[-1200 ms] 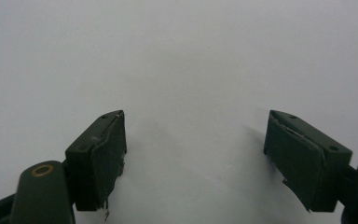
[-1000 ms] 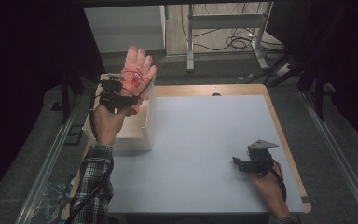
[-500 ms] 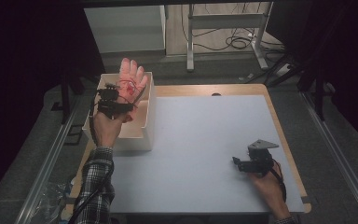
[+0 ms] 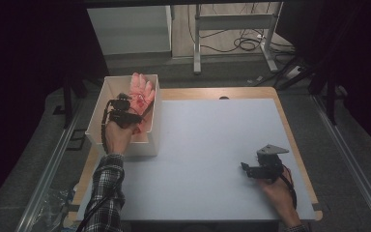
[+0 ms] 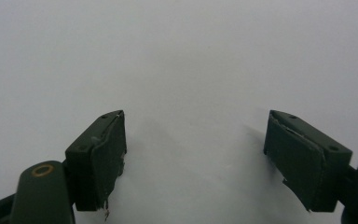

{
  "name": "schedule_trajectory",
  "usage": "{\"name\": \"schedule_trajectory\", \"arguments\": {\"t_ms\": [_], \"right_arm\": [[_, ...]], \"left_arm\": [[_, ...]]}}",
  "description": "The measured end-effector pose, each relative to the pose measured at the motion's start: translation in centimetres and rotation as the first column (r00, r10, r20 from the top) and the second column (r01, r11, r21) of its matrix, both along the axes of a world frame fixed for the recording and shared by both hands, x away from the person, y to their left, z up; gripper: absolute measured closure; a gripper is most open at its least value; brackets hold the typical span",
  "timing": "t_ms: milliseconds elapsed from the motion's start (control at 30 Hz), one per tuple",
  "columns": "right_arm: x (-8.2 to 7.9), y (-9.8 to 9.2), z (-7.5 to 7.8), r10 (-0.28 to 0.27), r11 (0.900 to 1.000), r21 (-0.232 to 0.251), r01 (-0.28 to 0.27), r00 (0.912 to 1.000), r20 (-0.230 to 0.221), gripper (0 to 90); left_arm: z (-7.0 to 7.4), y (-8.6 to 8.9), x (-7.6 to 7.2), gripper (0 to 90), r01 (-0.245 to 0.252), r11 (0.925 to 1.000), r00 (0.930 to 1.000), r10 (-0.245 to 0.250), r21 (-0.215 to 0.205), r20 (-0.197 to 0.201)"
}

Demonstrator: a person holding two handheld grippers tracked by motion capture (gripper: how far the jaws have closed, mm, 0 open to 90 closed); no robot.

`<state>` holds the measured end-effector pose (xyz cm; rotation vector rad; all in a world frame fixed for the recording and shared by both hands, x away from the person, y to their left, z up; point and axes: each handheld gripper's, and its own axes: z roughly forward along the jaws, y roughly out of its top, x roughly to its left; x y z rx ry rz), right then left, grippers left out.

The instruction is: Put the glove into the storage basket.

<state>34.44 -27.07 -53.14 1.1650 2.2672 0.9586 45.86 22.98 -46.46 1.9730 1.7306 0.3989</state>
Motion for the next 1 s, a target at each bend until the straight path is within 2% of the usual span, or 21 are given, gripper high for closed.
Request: {"name": "schedule_trajectory", "arguments": {"t_ms": [33, 67, 167, 300, 367, 433, 533, 700, 867, 1000], "right_arm": [[0.0, 0.0, 0.0, 0.000, 1.000, 0.000, 0.000, 1.0000, 0.000, 21.3], [0.0, 0.0, 0.0, 0.000, 1.000, 0.000, 0.000, 1.0000, 0.000, 21.3], [0.0, 0.0, 0.0, 0.000, 1.000, 0.000, 0.000, 1.0000, 0.000, 21.3], [0.0, 0.0, 0.0, 0.000, 1.000, 0.000, 0.000, 1.0000, 0.000, 21.3], [0.0, 0.0, 0.0, 0.000, 1.000, 0.000, 0.000, 1.0000, 0.000, 21.3], [0.0, 0.0, 0.0, 0.000, 1.000, 0.000, 0.000, 1.0000, 0.000, 21.3], [0.0, 0.0, 0.0, 0.000, 1.000, 0.000, 0.000, 1.0000, 0.000, 21.3], [0.0, 0.0, 0.0, 0.000, 1.000, 0.000, 0.000, 1.0000, 0.000, 21.3], [0.0, 0.0, 0.0, 0.000, 1.000, 0.000, 0.000, 1.0000, 0.000, 21.3], [0.0, 0.0, 0.0, 0.000, 1.000, 0.000, 0.000, 1.0000, 0.000, 21.3]], "left_arm": [[0.0, -0.3, 0.1, 45.2, 0.008, 0.9997, 0.9999, -0.007, 0.021, -0.015], [0.0, -0.3, 0.1, 45.0, 0.008, 0.9997, 0.9999, -0.007, 0.021, -0.015], [-0.2, -0.9, 0.4, 44.4, 0.020, 0.9997, 0.9977, -0.019, 0.013, -0.064], [-0.3, -1.2, 0.6, 42.5, 0.026, 0.9996, 0.9958, -0.025, 0.008, -0.088], [-0.6, -1.5, 0.8, 35.8, 0.025, 0.9997, 0.9920, -0.025, -0.003, -0.123], [-0.6, -1.5, 0.8, 33.4, 0.028, 0.9995, 0.9910, -0.027, 0.010, -0.131], [-0.5, -1.7, 0.6, 24.5, 0.038, 0.9990, 0.9933, -0.035, 0.025, -0.111], [-0.5, -1.7, 0.2, 11.5, 0.049, 0.9983, 0.9925, -0.045, 0.033, -0.114], [-0.3, -1.3, -0.3, 7.0, 0.069, 0.9974, 0.9931, -0.067, 0.019, -0.097], [0.1, -1.1, -0.9, 5.8, 0.067, 0.9976, 0.9956, -0.066, 0.013, -0.066]]}}
